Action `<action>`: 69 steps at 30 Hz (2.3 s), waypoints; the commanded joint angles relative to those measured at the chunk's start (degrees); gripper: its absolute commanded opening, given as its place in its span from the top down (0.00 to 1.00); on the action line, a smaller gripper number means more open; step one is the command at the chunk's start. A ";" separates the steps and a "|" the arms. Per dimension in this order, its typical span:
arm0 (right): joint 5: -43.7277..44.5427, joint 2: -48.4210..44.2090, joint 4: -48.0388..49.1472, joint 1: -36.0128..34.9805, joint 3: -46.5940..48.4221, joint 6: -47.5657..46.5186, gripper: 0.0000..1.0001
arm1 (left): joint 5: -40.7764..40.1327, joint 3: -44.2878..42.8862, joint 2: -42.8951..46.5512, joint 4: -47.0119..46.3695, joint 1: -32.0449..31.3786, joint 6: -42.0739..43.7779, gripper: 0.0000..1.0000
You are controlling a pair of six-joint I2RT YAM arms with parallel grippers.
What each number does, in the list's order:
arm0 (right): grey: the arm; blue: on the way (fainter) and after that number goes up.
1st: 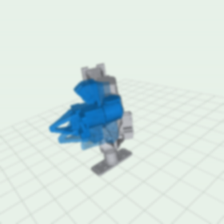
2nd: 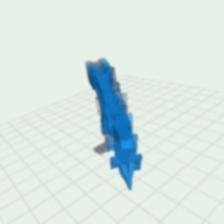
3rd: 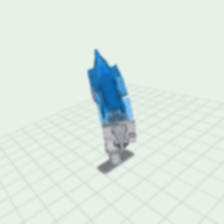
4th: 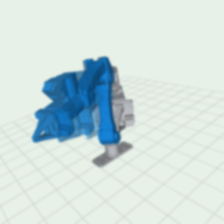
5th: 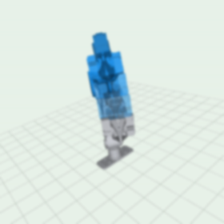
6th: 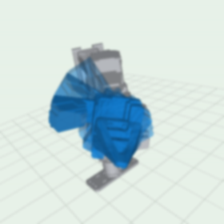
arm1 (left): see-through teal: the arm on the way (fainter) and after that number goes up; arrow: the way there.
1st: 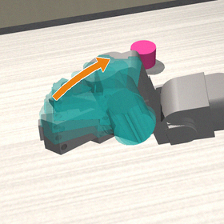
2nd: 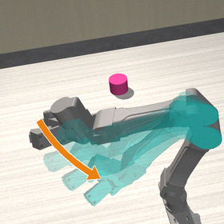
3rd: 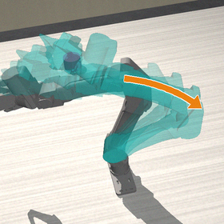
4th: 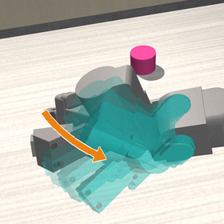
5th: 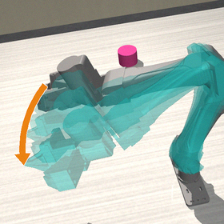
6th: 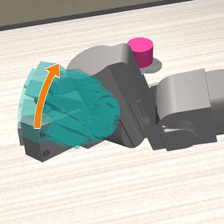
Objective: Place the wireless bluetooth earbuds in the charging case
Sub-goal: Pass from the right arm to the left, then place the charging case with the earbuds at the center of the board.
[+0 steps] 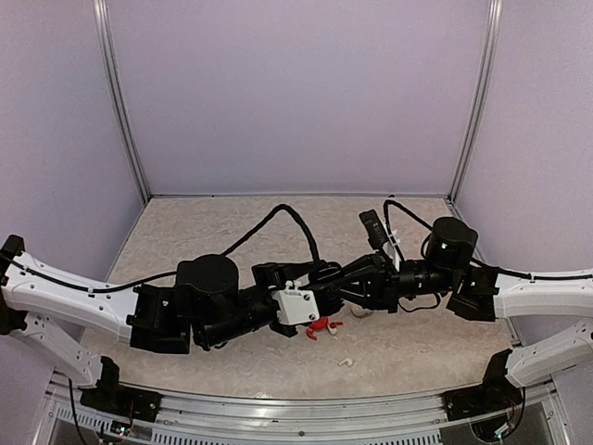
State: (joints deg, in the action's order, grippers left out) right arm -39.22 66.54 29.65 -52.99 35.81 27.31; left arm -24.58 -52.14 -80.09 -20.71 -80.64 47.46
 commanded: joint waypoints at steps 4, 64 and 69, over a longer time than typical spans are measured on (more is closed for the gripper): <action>3.02 -2.33 -2.70 -0.26 0.92 -3.39 0.79 | 6.01 -1.12 2.12 1.64 4.48 -10.46 0.67; 22.22 0.40 -23.76 18.42 -4.71 -12.40 0.28 | 24.76 -14.94 -37.40 13.76 53.92 -62.60 0.53; 21.69 1.95 -23.43 18.37 -4.76 -12.36 0.28 | 25.12 -14.34 -36.95 13.44 53.92 -62.62 0.39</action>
State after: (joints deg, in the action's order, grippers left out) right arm -17.61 67.66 6.46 -35.07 31.64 14.63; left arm 0.60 -67.53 -117.78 -6.74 -26.96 -15.03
